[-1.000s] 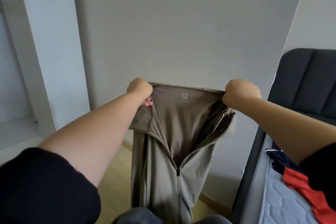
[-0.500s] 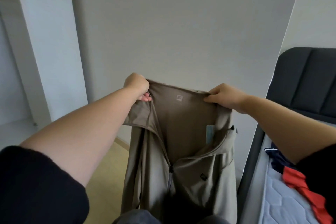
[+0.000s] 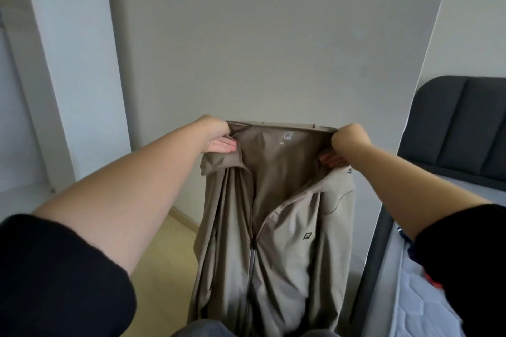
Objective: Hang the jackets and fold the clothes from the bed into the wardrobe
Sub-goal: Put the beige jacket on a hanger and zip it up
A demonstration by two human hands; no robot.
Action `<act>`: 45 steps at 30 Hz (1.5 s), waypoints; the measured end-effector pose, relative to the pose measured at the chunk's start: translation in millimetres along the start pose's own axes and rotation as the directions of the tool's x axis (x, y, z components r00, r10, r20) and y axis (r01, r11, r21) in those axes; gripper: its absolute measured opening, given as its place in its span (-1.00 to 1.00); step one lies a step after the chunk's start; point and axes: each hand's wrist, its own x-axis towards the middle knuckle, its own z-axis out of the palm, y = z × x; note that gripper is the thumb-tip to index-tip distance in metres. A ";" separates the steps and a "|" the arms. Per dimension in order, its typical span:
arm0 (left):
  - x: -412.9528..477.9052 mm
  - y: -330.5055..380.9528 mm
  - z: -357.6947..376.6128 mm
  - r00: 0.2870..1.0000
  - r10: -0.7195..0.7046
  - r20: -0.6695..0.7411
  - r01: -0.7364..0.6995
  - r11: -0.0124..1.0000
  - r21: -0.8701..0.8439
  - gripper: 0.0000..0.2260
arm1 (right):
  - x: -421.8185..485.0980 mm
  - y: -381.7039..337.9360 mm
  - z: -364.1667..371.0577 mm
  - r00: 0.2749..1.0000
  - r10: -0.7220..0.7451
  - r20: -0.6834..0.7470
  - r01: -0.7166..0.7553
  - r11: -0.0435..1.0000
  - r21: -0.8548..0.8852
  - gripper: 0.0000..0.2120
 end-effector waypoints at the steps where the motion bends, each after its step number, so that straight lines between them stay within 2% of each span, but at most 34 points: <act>1: 0.0 0.1 1.9 1.000 -0.003 0.004 0.003 1.000 -0.031 -0.72 | 0.1 -0.2 1.3 0.995 0.048 0.085 -0.047 0.999 -0.012 -0.62; 3: 2.1 -3.6 2.1 0.999 0.044 0.014 -0.045 0.999 0.029 -0.71 | -2.4 0.8 0.6 0.974 0.097 0.204 -0.086 0.994 -0.064 -0.70; 5: 4.0 -10.0 1.6 0.994 0.112 -0.003 -0.109 0.972 0.208 -0.71 | -3.7 0.4 -1.2 0.983 0.047 0.176 -0.034 0.996 -0.078 -0.84; 7: 7.6 -15.8 0.4 0.961 0.267 -0.066 -0.192 0.823 0.535 -0.84 | -4.2 3.0 -4.2 0.995 -0.027 0.091 0.045 0.979 -0.200 -0.86; 8: 7.5 -17.2 -0.2 0.932 0.349 -0.098 -0.207 0.734 0.647 -0.90 | -5.3 4.7 -4.9 0.997 -0.071 0.026 0.075 0.960 -0.271 -0.89; 9: 7.9 -16.7 0.3 0.907 0.399 -0.133 -0.210 0.704 0.678 -0.90 | -5.6 5.8 -6.5 0.991 -0.126 -0.047 0.106 0.945 -0.308 -0.91; 13: 1.6 9.1 17.6 0.844 0.476 -0.249 -0.312 0.812 0.494 -0.78 | -12.2 0.3 -19.5 0.925 -0.287 -0.248 0.231 0.945 -0.232 -0.82; 17: -20.8 59.8 48.5 0.779 0.516 -0.357 -0.392 0.844 0.365 -0.75 | -22.8 -26.2 -56.8 0.863 -0.326 -0.387 0.249 0.939 -0.237 -0.73; 23: -81.3 128.0 84.0 0.738 0.598 -0.315 -0.534 0.801 0.269 -0.72 | -61.5 -57.4 -132.9 0.731 -0.381 -0.566 0.240 0.920 -0.310 -0.67; 30: -163.9 173.5 119.7 0.679 0.686 -0.261 -0.663 0.726 0.184 -0.70 | -122.0 -76.0 -206.6 0.590 -0.405 -0.699 0.269 0.914 -0.302 -0.59; 35: -207.9 191.8 154.3 0.632 0.726 -0.271 -0.720 0.679 0.141 -0.68 | -155.0 -75.1 -263.3 0.453 -0.471 -0.757 0.257 0.882 -0.395 -0.55; 38: -224.2 192.5 181.6 0.640 0.730 -0.239 -0.734 0.673 0.090 -0.67 | -164.4 -61.1 -286.8 0.376 -0.513 -0.772 0.228 0.859 -0.459 -0.55; 40: -226.7 186.4 204.8 0.670 0.718 -0.187 -0.722 0.689 0.060 -0.68 | -163.7 -42.1 -295.2 0.360 -0.519 -0.775 0.191 0.854 -0.483 -0.55; 43: -215.2 165.8 248.9 0.738 0.670 -0.081 -0.669 0.742 0.042 -0.68 | -150.9 3.7 -304.4 0.380 -0.479 -0.791 0.113 0.873 -0.474 -0.59; 45: -198.4 145.0 282.5 0.778 0.628 0.013 -0.628 0.778 0.018 -0.68 | -138.8 42.0 -308.9 0.421 -0.442 -0.792 0.049 0.883 -0.467 -0.60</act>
